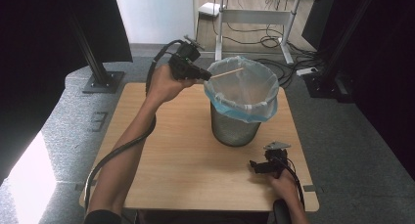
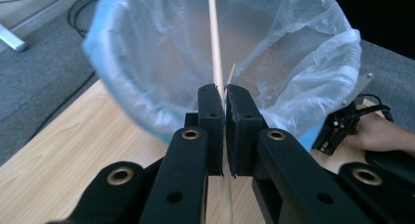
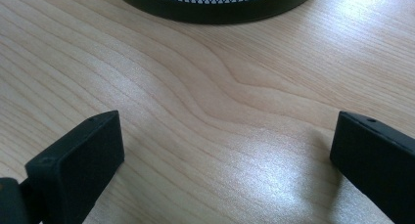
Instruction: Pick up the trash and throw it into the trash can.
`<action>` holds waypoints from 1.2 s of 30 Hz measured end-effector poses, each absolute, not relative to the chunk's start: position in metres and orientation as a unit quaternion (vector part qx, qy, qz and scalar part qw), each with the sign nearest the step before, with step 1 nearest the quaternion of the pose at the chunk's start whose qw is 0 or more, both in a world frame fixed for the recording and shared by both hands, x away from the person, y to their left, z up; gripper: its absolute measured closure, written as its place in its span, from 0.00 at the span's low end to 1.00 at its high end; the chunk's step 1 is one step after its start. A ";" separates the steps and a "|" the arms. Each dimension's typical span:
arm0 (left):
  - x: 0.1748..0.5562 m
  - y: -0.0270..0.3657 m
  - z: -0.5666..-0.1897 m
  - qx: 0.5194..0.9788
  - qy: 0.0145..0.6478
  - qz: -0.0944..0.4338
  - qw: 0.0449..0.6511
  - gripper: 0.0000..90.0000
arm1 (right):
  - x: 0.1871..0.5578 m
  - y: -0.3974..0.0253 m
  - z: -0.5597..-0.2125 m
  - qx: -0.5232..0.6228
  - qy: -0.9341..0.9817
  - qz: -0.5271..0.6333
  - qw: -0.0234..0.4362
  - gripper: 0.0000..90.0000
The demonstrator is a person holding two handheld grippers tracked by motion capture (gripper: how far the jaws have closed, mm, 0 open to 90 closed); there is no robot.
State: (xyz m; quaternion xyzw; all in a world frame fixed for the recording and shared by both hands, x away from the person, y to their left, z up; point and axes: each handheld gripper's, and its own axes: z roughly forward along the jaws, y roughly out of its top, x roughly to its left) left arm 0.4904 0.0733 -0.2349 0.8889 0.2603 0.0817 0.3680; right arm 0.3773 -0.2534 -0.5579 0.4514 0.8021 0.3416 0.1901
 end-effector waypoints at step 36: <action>0.452 0.191 -0.301 0.840 0.324 0.149 0.409 0.00 | 0.377 -0.253 -0.558 0.449 0.804 0.341 0.189 0.00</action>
